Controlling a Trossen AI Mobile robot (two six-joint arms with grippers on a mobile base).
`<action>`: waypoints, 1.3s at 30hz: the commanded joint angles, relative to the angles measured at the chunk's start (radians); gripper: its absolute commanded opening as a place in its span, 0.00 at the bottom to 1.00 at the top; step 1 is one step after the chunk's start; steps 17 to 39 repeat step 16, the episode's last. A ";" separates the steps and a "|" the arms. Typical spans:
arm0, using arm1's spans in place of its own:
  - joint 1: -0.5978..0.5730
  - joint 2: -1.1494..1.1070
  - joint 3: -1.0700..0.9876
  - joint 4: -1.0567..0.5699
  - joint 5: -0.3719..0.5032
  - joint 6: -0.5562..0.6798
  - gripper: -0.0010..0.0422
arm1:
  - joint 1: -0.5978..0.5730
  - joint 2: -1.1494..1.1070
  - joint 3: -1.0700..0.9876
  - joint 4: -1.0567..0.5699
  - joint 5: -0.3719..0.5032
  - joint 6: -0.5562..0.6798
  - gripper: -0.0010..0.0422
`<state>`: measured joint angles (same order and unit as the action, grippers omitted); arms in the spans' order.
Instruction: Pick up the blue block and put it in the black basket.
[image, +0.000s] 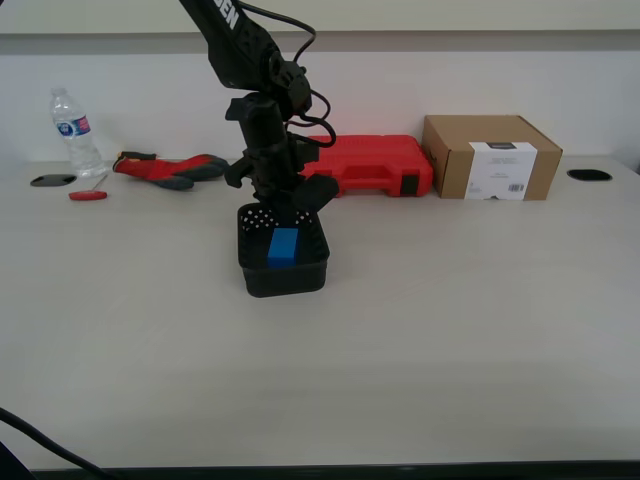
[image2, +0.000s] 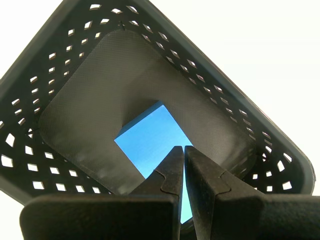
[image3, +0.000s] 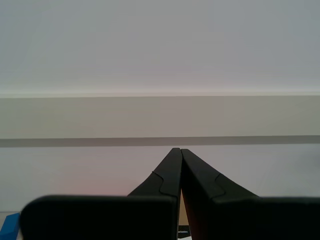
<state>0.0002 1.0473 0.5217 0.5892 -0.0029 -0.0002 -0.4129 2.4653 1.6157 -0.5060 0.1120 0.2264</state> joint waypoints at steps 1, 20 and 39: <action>0.000 0.000 0.002 0.002 0.000 0.000 0.02 | 0.000 0.000 0.000 0.002 0.004 -0.001 0.02; 0.000 0.000 0.002 0.002 0.000 0.000 0.02 | 0.000 0.000 0.000 0.014 0.004 -0.001 0.02; 0.000 0.000 0.002 0.002 0.000 0.000 0.02 | 0.000 0.000 0.000 0.014 0.004 -0.001 0.02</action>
